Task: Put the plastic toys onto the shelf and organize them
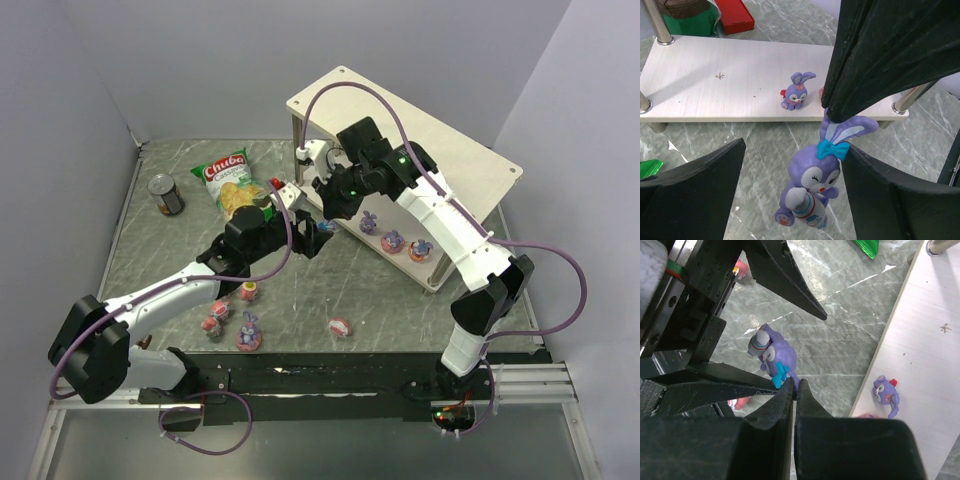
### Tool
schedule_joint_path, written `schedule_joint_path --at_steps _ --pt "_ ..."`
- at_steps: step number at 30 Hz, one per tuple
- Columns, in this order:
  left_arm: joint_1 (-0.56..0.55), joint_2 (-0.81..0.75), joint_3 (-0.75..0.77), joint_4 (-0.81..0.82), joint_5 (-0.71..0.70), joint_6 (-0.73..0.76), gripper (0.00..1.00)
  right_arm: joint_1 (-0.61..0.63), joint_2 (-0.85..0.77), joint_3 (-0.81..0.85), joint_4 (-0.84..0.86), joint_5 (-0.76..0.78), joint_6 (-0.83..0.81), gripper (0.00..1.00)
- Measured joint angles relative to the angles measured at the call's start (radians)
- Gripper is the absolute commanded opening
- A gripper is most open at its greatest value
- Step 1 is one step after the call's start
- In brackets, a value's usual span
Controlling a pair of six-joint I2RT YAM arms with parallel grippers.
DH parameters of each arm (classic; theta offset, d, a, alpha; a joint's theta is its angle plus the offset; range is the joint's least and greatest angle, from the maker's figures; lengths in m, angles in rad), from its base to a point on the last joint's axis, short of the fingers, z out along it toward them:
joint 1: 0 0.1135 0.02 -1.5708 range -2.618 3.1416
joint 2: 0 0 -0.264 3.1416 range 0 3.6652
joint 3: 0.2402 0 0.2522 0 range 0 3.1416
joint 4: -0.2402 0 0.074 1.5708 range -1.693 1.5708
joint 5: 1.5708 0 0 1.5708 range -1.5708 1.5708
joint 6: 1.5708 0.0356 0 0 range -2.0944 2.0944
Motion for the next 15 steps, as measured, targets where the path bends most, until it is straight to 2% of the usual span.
schedule_joint_path --at_steps 5,8,9,11,12,15 --pt "0.0 0.003 0.0 0.001 0.011 -0.002 0.61 0.002 0.0 0.0 0.002 0.006 -0.001 0.0" --pt "-0.005 0.014 0.002 0.001 0.03 -0.004 0.37 0.002 0.0 0.0 0.003 0.011 -0.003 0.0" --pt "-0.007 0.018 0.003 0.001 0.039 -0.002 0.24 0.002 0.0 0.0 0.005 0.013 -0.005 0.0" --pt "-0.013 0.025 0.009 0.0 0.055 0.003 0.15 0.002 0.0 0.0 0.009 0.019 -0.008 0.0" --pt "-0.014 0.028 0.012 0.0 0.057 0.003 0.07 0.002 0.0 0.0 0.009 0.023 -0.008 0.0" --pt "-0.014 0.035 0.015 0.001 0.058 -0.002 0.01 0.002 0.0 0.0 0.008 0.033 -0.004 0.01"
